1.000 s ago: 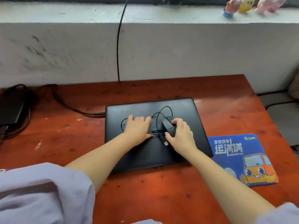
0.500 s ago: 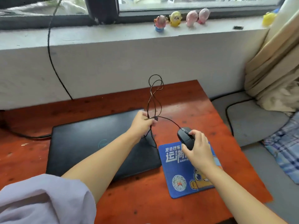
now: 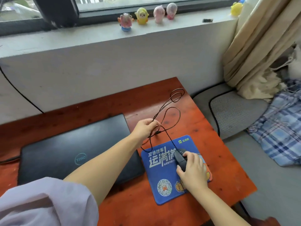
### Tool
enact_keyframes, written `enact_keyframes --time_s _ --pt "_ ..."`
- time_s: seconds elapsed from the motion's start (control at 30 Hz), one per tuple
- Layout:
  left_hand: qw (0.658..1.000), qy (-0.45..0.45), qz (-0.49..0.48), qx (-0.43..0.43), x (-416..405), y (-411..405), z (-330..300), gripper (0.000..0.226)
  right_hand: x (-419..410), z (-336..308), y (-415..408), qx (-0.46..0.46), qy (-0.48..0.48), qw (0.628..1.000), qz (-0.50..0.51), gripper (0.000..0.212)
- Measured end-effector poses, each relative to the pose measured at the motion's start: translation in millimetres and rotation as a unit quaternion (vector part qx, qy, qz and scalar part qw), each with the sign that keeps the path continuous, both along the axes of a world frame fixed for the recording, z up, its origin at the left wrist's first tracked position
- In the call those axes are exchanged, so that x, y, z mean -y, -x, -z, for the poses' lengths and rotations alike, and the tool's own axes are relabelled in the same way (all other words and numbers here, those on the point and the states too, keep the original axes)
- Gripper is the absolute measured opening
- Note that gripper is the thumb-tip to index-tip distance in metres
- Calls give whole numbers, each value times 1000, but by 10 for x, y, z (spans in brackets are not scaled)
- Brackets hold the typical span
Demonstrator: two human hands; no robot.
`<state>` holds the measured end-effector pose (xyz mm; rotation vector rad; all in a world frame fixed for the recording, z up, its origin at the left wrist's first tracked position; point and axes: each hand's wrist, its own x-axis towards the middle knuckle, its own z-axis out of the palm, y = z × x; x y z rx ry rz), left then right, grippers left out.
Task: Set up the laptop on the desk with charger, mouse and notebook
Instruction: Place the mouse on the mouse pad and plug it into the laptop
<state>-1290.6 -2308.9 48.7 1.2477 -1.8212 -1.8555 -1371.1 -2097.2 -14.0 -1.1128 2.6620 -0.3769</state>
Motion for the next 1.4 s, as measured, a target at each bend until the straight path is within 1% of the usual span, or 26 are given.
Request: enact_keyframes --time_s 0.07,0.17,0.2,0.23,0.3,0.33,0.37,0.4,0.47,0.5,0.53,0.57,0.6,0.67,0.73,0.77,0.83,0.9,0.97,1.0,1.07,1.1,1.17,1.23,1.3,1.4 --pt "1000 21 9 -1 40 38 -59 20 16 -19 23 -8 -32 999 5 40" --pt "999 30 12 -18 149 41 -151 21 171 -128 138 11 -5 1000 24 37" --pt "999 40 14 -25 185 27 -180 22 265 -172 209 51 18 998 37 42" --pt "998 47 15 -35 211 11 -210 22 383 -211 298 116 41 991 60 51" --pt "997 52 11 -59 253 -23 -266 21 670 -288 493 274 73 949 141 68" --pt "996 50 10 -67 268 -37 -298 20 794 -286 575 314 68 930 175 73" --pt "996 48 10 -71 281 -51 -331 19 884 -267 645 314 43 931 184 72" --pt "996 46 10 -73 299 -66 -359 19 948 -231 706 290 14 941 175 63" --pt "996 38 4 -80 345 -91 -411 26 1006 -194 791 219 -41 965 135 22" --pt "996 38 0 -86 375 -103 -423 31 1016 -196 820 202 -43 971 117 13" --pt "995 43 -5 -92 411 -113 -428 33 1029 -198 860 198 -24 974 109 20" --pt "994 54 -11 -93 453 -118 -432 30 1050 -222 905 219 24 968 117 24" --pt "994 67 -19 -88 499 -119 -431 27 1066 -265 952 245 94 956 129 26" --pt "993 87 -36 -73 586 -81 -416 24 1098 -421 1056 241 239 932 129 24" --pt "993 92 -39 -57 635 16 -394 23 1121 -638 1169 205 327 919 85 21" --pt "994 96 -29 -43 644 90 -383 23 1138 -750 1212 202 351 913 55 24" --pt "993 117 9 18 647 261 -362 26 1164 -952 1246 230 367 901 -10 45" --pt "982 144 47 112 647 409 -345 36 1171 -1104 1217 270 360 891 -50 63" --pt "972 159 56 166 614 484 -371 46 1170 -1185 1174 319 374 869 -62 67" --pt "969 181 59 157 576 491 -411 48 1169 -1213 1143 345 386 853 -59 66" --pt "965 225 102 84 456 477 -502 40 1176 -1237 1069 389 406 826 -41 61" --pt "964 223 139 43 366 455 -543 35 1188 -1247 1023 401 411 818 -30 57" --pt "957 187 221 7 174 394 -594 30 1215 -1261 929 420 409 810 -12 51" --pt "947 184 262 0 32 327 -563 26 1239 -1268 838 441 407 800 -8 46" --pt "934 241 263 1 -34 255 -484 21 1269 -1281 772 460 415 785 -1 37" --pt "899 351 260 41 -30 129 -321 22 1317 -1361 801 518 450 724 68 22"
